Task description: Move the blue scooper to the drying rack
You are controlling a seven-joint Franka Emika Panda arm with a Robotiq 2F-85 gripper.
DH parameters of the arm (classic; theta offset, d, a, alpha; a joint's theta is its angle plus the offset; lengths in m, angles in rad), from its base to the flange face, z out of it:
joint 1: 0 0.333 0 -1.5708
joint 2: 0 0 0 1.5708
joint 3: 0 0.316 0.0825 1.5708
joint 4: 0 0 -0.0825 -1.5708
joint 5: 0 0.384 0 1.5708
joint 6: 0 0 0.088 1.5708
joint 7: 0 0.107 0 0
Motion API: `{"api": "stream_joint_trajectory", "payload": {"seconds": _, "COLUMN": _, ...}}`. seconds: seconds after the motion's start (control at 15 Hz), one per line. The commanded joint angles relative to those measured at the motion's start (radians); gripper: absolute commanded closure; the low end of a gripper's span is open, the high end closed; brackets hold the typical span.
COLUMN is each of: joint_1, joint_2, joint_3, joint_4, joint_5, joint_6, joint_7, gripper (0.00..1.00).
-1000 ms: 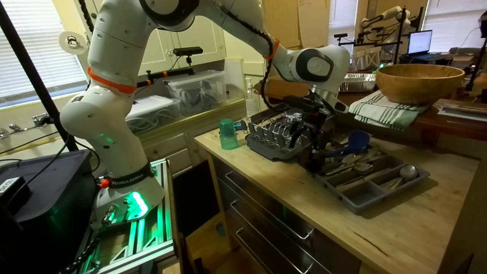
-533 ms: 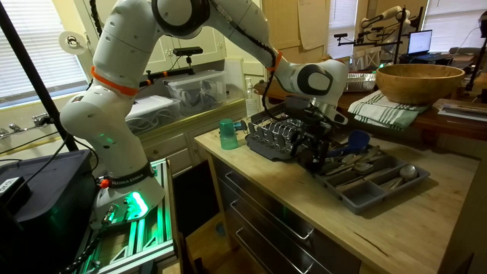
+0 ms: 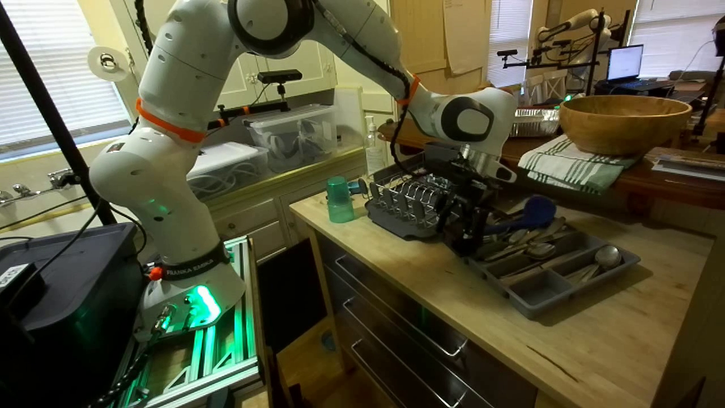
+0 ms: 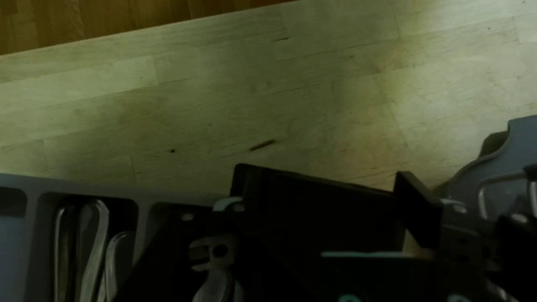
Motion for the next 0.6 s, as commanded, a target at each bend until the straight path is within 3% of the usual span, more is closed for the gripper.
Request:
{"api": "stream_joint_trajectory", "payload": {"seconds": 0.0, "joint_1": -0.006, "joint_2": -0.005, "joint_3": 0.009, "joint_4": -0.022, "joint_5": 0.043, "joint_6": 0.043, "joint_7": 0.047, "gripper": 0.51}}
{"api": "stream_joint_trajectory", "payload": {"seconds": 0.07, "joint_1": -0.006, "joint_2": -0.01, "joint_3": 0.007, "joint_4": -0.029, "joint_5": 0.051, "joint_6": 0.054, "joint_7": 0.064, "gripper": 0.57}}
{"api": "stream_joint_trajectory", "payload": {"seconds": 0.2, "joint_1": -0.003, "joint_2": -0.024, "joint_3": 0.002, "joint_4": -0.05, "joint_5": 0.062, "joint_6": 0.09, "joint_7": 0.093, "gripper": 0.6}}
{"api": "stream_joint_trajectory", "payload": {"seconds": 0.53, "joint_1": 0.027, "joint_2": -0.136, "joint_3": -0.012, "joint_4": -0.183, "joint_5": 0.004, "joint_6": 0.193, "joint_7": 0.114, "gripper": 0.61}}
